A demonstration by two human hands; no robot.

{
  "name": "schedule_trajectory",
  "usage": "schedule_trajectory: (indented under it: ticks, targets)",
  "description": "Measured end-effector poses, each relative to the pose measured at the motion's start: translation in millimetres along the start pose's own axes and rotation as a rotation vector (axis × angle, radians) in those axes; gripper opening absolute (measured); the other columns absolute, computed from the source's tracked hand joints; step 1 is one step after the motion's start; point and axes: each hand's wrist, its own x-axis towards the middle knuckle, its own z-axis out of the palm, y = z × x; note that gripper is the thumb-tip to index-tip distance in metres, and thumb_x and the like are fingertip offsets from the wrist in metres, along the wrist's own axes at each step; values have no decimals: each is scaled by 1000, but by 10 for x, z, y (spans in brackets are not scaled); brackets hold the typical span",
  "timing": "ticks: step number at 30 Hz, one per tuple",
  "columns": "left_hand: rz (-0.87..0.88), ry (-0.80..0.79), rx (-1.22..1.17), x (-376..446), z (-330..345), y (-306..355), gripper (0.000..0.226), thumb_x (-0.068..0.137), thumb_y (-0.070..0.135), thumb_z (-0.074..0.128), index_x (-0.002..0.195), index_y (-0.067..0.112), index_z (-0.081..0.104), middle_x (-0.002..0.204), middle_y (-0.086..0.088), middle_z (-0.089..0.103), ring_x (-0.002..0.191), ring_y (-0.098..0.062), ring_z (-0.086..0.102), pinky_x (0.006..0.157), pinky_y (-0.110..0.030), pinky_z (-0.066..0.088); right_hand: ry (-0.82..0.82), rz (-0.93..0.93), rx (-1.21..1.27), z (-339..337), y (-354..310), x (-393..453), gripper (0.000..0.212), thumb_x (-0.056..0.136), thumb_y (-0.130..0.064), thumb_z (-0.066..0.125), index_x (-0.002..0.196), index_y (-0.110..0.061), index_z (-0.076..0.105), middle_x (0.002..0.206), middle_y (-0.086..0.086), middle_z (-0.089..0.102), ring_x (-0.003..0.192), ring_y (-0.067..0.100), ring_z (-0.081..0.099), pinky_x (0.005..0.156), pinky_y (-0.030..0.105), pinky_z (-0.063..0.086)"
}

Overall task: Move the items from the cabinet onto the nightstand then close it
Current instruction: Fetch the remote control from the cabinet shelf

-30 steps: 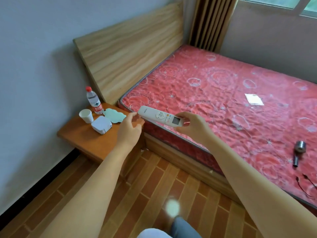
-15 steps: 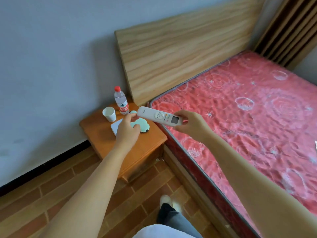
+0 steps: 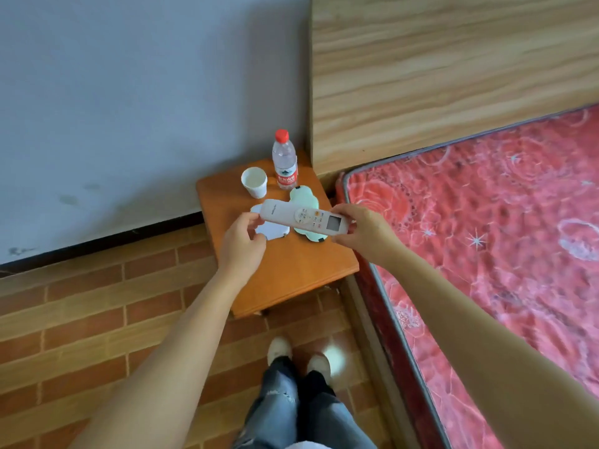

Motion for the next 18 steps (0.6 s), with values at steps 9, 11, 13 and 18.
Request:
schedule_trajectory:
  ticks: [9,11,13,18]
  targets:
    - [-189,-129,-1,342,478,-678,39,90,5,46,127,15,47,129,-1,53,113,-14,50,83,-24,38,-148,30,-148,670,583,615,47,81,-5,63,126,-6,51,123,13,50,111,26,50,85,19,35]
    - [-231,-172,-2,392,636,-855,39,90,4,45,127,15,47,129,-2,53,114,-14,49,89,-28,42,-175,28,-194,839,766,712,46,81,-5,62,125,-7,52,121,12,52,112,27,48,86,21,35]
    - [-266,-203,2,426,799,-1048,40,89,2,46,128,13,47,128,-3,55,119,-17,49,96,-31,42,-190,30,-222,999,937,784,45,81,-5,61,125,-8,53,121,11,53,112,27,46,89,25,35]
    - [-318,-299,64,469,1114,-1438,38,89,3,45,126,14,48,126,-2,55,112,-15,52,89,-30,46,-169,27,-269,1331,1255,899,39,82,-2,59,120,-8,56,118,11,57,109,30,44,90,33,38]
